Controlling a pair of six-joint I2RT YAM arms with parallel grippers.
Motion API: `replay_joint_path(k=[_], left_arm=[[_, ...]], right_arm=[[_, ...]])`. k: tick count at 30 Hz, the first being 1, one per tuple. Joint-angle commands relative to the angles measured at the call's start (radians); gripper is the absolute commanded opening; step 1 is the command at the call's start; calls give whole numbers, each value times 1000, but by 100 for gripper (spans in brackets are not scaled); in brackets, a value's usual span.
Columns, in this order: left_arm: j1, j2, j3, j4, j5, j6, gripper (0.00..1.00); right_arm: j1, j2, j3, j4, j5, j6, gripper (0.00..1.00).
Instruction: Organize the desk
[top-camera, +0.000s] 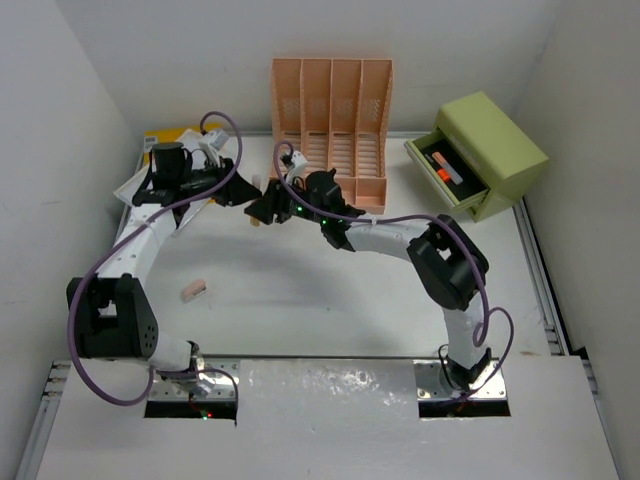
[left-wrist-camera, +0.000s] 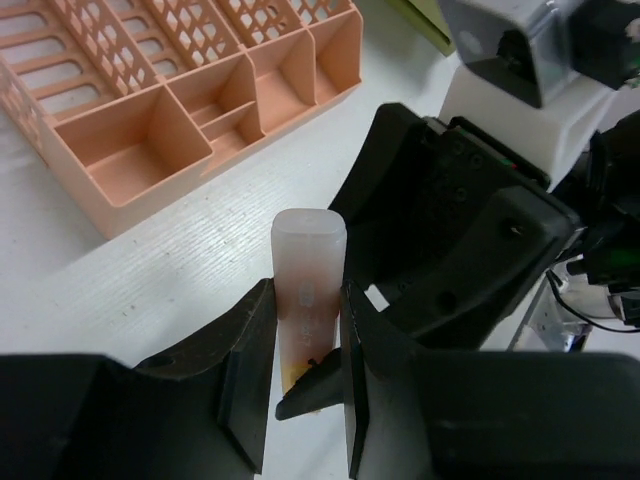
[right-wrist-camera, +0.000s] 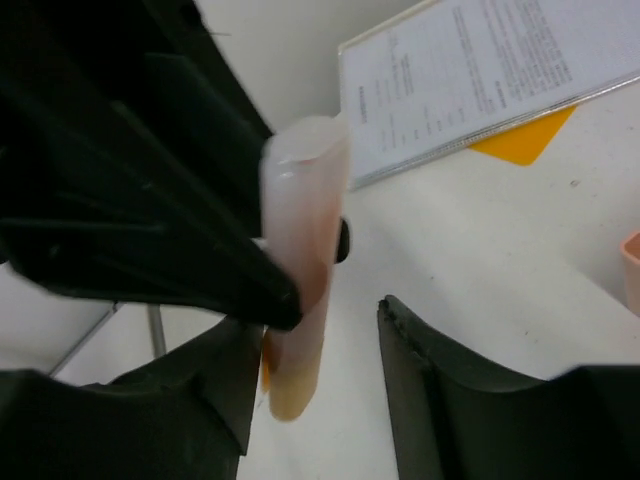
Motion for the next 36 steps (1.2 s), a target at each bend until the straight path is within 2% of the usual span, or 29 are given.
replay_joint_path(k=[1, 4, 5, 6, 9, 10, 11, 12, 15, 19, 20, 22, 25, 26, 29, 31, 36], left_arm=[[-7, -55, -18, 61, 7, -26, 0], [-7, -52, -33, 57, 10, -24, 0], [-7, -54, -39, 55, 20, -21, 0], [-7, -54, -39, 49, 23, -10, 0], [-7, -52, -28, 20, -9, 35, 0], [-7, -52, -13, -10, -25, 75, 13], [-7, -51, -1, -38, -61, 97, 66], [-7, -51, 26, -93, -101, 132, 97], [-1, -57, 70, -196, -125, 203, 100], [37, -113, 81, -193, -209, 209, 100], [37, -126, 67, -158, -236, 201, 100], [39, -133, 36, -143, -269, 206, 100], [40, -115, 18, -146, -283, 221, 100], [42, -112, 13, -141, -287, 230, 100], [42, -110, -1, -144, -316, 255, 100], [43, -112, -1, -155, -321, 273, 100], [45, -117, -25, -150, -332, 306, 100]], right_arm=[[1, 31, 48, 62, 42, 33, 43], [1, 38, 66, 30, 79, 19, 24], [1, 38, 74, 12, 83, 8, 7], [1, 37, 82, -17, 82, -9, 0], [-1, 5, 47, -50, 86, -55, 0], [-4, -9, 36, -67, 94, -78, 0], [-5, -24, 21, -96, 102, -148, 0], [-16, -64, 16, -184, 127, -189, 0], [-79, -150, 25, -408, 177, -373, 0], [-204, -254, 51, -672, 339, -584, 0], [-252, -262, 94, -788, 447, -662, 0], [-313, -256, 172, -888, 601, -781, 0], [-367, -168, 299, -1039, 801, -938, 0], [-410, -129, 341, -1112, 917, -964, 0], [-488, 40, 537, -1272, 1046, -1017, 0], [-516, 109, 652, -1334, 1063, -1036, 0], [-565, 198, 692, -1314, 1103, -1086, 5]])
